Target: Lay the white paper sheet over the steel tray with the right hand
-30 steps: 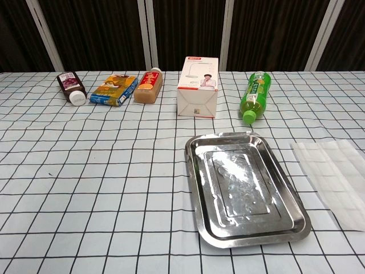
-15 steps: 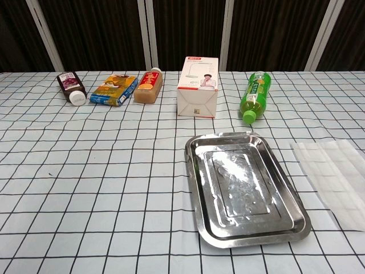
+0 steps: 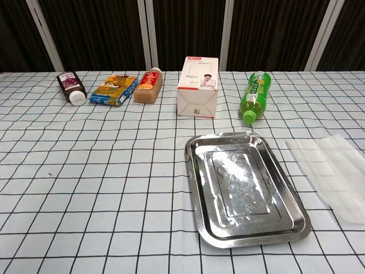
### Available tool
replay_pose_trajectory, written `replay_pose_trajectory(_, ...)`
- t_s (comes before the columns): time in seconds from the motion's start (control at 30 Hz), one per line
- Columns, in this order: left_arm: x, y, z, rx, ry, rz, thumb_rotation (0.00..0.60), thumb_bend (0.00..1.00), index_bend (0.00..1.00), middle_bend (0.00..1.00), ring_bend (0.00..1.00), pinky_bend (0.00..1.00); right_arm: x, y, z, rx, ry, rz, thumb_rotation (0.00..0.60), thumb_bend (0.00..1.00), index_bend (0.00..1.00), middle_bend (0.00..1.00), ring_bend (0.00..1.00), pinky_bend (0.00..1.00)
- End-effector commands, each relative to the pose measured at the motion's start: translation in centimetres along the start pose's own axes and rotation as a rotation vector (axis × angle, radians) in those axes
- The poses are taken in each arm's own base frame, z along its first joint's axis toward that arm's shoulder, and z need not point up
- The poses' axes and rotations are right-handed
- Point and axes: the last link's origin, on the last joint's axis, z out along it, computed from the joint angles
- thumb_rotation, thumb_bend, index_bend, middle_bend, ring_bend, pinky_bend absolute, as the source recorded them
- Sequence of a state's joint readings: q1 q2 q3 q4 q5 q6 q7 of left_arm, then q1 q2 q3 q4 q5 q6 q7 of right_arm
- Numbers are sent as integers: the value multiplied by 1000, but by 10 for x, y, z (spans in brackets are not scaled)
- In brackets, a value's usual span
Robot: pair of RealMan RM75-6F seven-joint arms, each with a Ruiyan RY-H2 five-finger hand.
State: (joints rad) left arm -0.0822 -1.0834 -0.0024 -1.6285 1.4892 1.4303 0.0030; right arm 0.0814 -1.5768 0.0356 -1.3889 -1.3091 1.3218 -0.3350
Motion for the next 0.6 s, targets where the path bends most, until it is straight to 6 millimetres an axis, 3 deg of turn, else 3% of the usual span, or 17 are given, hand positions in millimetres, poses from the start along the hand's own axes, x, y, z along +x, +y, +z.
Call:
replay_pose_trajectory(0.03, 0, 0, 0, 0, 0, 0, 600, 0, 0, 0, 0, 0, -1, -1, 2, 3, 2, 1, 600, 524, 0, 0, 0, 0)
replay_pose_trajectory(0.6, 1, 0, -1, 2, 0, -4, 600, 0, 0, 0, 0, 0, -7, 1, 9, -18, -13, -2, 600, 524, 2, 0, 0, 0)
